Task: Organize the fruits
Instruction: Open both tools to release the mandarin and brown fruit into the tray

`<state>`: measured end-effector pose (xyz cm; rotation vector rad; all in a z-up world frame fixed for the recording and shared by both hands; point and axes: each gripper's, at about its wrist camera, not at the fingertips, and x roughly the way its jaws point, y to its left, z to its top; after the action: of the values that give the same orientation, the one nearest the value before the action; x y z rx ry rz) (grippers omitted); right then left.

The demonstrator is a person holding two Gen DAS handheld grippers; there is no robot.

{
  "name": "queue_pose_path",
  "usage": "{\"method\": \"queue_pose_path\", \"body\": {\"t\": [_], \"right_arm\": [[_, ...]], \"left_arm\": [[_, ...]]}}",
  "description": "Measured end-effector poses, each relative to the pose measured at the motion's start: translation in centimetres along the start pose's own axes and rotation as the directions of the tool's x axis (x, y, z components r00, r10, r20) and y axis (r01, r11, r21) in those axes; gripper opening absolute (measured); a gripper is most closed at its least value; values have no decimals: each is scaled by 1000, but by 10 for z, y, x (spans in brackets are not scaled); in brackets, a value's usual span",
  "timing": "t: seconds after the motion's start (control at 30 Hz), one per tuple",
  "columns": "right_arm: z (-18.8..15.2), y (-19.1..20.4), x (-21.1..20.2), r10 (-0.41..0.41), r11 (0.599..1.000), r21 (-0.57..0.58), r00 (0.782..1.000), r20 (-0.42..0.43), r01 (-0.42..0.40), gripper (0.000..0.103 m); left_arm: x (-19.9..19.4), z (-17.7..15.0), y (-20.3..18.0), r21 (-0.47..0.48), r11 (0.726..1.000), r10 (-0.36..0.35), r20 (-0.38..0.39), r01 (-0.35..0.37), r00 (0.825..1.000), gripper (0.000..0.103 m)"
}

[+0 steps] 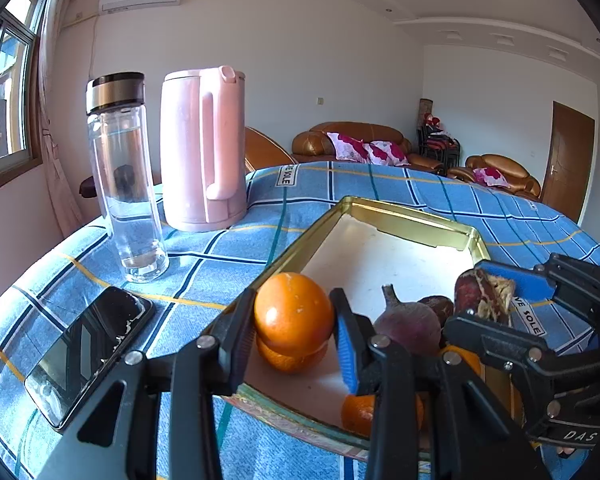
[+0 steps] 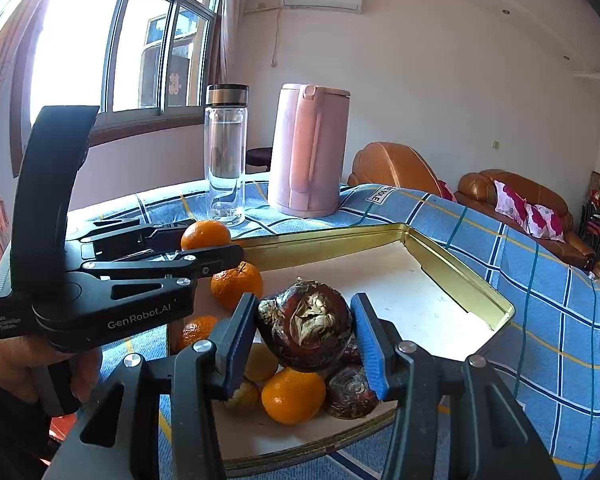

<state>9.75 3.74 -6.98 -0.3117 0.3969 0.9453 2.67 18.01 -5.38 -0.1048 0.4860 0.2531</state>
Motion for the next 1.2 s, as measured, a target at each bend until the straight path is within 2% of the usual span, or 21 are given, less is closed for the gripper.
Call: {"method": "queue_pose_path", "body": {"t": [0.4,0.53,0.97,1.03,1.17,1.2], "right_arm": [[0,0,1,6,1000,9,1000,-8,-6,50],[-1,-3,5,12,1000,22,999,-43,-11,50],[-1,-1,13,27,1000,17,996,-80,-26,50],[-1,1,13,23,1000,6,997,-78,-23,51],[-2,0,10,5,1000,12,997,-72,-4,57],[-2,-1,10,2,1000,19,998,-69,-1,59]], "left_arm": [[6,-1,-4,31,999,-8,-23,8,1000,38],[9,-2,-12,69,998,-7,-44,10,999,38],[13,-2,-18,104,995,13,-60,-7,998,40],[12,-2,-17,100,995,16,-54,-10,998,48],[10,-2,-14,84,996,27,-43,-23,999,56],[9,-2,-12,74,997,28,-41,-25,999,63]]}}
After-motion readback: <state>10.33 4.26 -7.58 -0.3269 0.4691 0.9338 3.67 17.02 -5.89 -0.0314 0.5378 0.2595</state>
